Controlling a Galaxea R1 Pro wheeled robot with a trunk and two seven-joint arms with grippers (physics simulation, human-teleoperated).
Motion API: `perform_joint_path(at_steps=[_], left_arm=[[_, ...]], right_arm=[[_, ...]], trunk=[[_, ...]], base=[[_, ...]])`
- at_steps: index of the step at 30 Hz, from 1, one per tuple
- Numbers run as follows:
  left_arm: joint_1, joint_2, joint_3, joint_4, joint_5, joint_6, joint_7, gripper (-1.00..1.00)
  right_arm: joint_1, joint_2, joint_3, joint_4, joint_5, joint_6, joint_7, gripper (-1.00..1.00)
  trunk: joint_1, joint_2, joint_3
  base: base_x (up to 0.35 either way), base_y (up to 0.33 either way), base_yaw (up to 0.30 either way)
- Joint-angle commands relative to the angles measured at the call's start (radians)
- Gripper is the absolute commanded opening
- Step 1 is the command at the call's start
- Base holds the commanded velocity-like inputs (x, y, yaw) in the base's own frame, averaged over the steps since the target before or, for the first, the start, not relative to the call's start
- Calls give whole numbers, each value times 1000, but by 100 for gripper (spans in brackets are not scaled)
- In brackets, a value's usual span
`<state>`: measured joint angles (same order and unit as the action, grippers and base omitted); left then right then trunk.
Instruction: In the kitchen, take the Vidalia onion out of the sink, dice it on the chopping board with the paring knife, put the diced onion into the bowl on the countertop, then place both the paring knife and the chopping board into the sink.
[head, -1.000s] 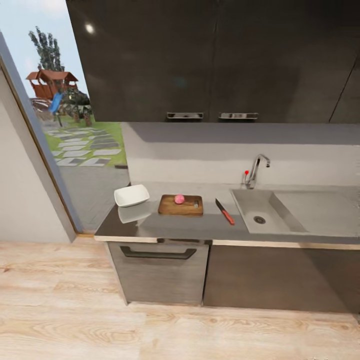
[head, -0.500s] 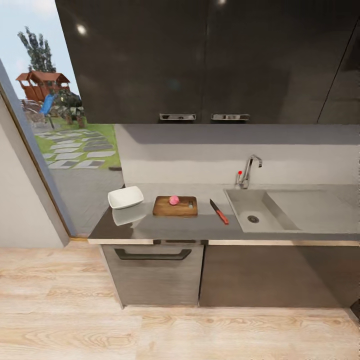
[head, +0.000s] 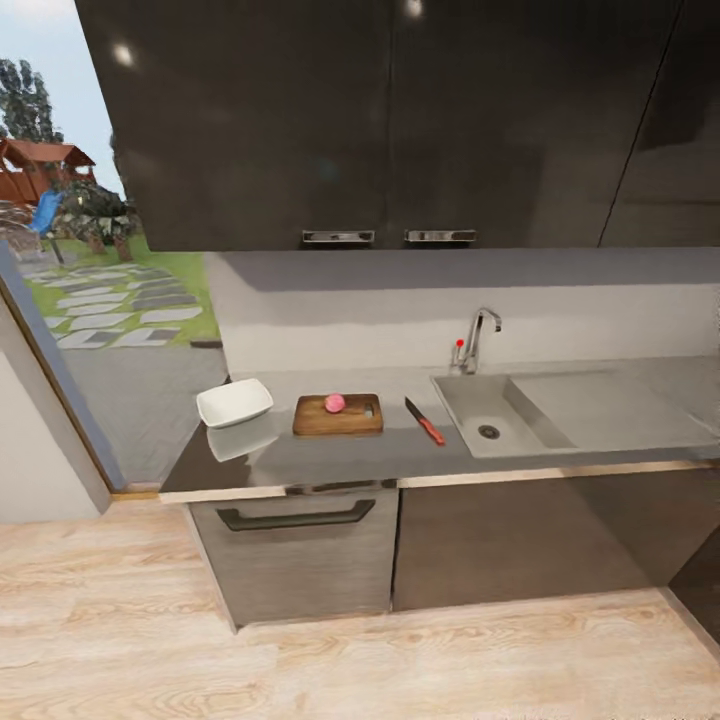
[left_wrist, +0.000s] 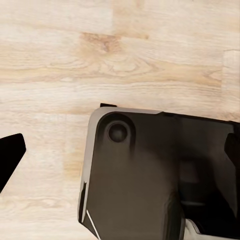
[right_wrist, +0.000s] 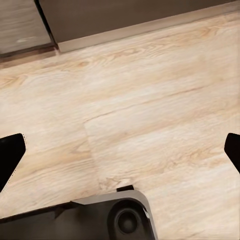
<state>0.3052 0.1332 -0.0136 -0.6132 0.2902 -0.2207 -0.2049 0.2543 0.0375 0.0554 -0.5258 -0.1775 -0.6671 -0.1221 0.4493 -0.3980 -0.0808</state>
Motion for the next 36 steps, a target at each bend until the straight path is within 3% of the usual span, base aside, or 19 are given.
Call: perform_joint_path(at_steps=[1,27,32,36], left_arm=[[0,1,-2,0,10,0,-5,100],[0,1,-2,0,10,0,-5,100],[0,1,-2,0,10,0,-5,100],[0,1,-2,-1,10,0,-5,100]], right_arm=[[0,-1,6,-2,-7,-2,-4,100],[0,-2,6,-44,-2,-8,-4,100],[0,-4,5,-152,1,7,-24,100],[-1,-4,5,-317,5,96,-93,100]], trunk=[[1,-2,-2],[1,-2,-1],[1,-2,-1],[1,-2,-1]], base=[[0,252,-51],[0,36,-5],[0,0,0],[0,0,0]])
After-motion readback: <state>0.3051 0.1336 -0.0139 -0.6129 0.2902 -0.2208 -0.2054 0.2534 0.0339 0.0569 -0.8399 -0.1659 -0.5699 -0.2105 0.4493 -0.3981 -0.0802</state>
